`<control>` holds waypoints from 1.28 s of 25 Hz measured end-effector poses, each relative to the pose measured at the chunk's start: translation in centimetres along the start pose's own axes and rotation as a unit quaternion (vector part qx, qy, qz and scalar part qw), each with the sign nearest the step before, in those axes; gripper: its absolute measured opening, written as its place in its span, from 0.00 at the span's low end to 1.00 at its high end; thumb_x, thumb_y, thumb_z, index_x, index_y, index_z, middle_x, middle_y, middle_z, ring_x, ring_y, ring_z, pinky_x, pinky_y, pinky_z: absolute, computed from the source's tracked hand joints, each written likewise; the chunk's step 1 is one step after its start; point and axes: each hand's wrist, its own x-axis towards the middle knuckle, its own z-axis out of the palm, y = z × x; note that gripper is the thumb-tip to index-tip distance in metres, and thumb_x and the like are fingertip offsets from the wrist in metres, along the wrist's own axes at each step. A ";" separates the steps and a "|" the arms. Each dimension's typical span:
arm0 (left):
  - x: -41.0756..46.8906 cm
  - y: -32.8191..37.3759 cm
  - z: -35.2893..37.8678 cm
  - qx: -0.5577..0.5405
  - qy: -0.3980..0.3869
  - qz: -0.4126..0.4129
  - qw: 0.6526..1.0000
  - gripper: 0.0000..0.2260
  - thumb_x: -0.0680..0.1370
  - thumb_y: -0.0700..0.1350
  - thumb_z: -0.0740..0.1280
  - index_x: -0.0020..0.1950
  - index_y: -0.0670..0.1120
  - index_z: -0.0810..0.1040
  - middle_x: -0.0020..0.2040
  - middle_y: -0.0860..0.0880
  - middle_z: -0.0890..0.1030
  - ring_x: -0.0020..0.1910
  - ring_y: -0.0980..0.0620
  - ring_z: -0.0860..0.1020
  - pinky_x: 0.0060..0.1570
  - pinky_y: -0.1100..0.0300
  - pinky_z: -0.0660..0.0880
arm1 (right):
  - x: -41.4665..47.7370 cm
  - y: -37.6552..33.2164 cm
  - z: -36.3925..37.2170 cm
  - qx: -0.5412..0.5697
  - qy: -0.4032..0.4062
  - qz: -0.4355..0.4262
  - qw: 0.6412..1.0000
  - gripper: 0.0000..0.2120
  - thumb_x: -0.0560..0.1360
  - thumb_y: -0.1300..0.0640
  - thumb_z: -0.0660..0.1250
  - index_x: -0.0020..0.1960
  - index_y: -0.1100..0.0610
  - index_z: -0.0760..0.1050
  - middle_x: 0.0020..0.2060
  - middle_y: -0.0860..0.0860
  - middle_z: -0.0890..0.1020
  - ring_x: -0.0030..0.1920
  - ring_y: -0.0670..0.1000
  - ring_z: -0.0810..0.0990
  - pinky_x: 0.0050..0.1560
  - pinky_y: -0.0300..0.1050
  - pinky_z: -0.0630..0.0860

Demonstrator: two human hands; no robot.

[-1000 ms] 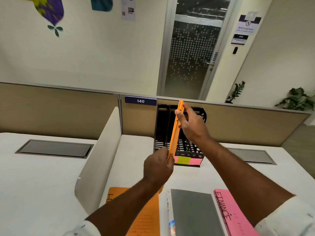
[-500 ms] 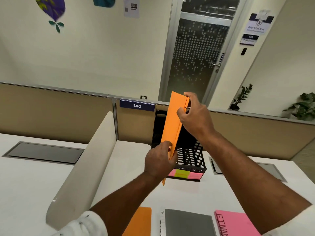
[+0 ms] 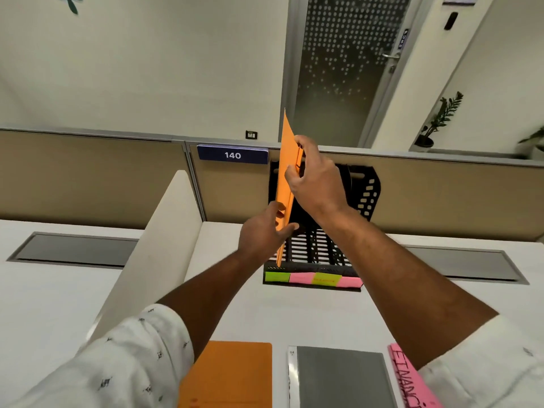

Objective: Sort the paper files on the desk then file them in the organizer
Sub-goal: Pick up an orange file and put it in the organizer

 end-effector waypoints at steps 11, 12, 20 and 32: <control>1.8 -3.6 2.4 0.014 -0.007 -0.010 1.000 0.25 0.74 0.62 0.72 0.66 0.53 0.73 0.60 0.54 0.82 0.55 0.54 0.82 0.50 0.54 0.81 | -1.5 2.2 3.9 -0.009 -0.016 -0.011 1.000 0.25 0.82 0.51 0.63 0.77 0.53 0.62 0.71 0.52 0.73 0.63 0.54 0.80 0.59 0.47 0.80; 1.7 -4.0 2.7 0.016 -0.007 -0.012 1.000 0.25 0.75 0.62 0.72 0.67 0.53 0.72 0.61 0.54 0.82 0.56 0.53 0.82 0.50 0.54 0.80 | -1.8 2.6 4.2 -0.021 -0.024 -0.013 0.999 0.25 0.82 0.50 0.63 0.77 0.52 0.62 0.73 0.51 0.71 0.65 0.53 0.78 0.60 0.49 0.79; 0.3 -7.3 2.8 0.024 -0.019 -0.038 0.999 0.25 0.76 0.59 0.72 0.69 0.51 0.72 0.64 0.52 0.81 0.61 0.48 0.80 0.53 0.52 0.78 | -4.8 5.0 6.4 -0.172 -0.257 0.002 0.951 0.32 0.83 0.39 0.52 0.82 0.47 0.44 0.80 0.47 0.58 0.79 0.54 0.59 0.72 0.60 0.68; -8.1 -8.7 0.0 0.065 -0.067 -0.048 0.994 0.41 0.75 0.63 0.70 0.81 0.48 0.59 0.81 0.47 0.62 0.79 0.47 0.62 0.74 0.47 0.64 | -15.2 5.5 5.3 -0.124 -0.228 0.024 0.965 0.36 0.82 0.38 0.55 0.82 0.52 0.45 0.82 0.49 0.50 0.81 0.52 0.51 0.78 0.58 0.58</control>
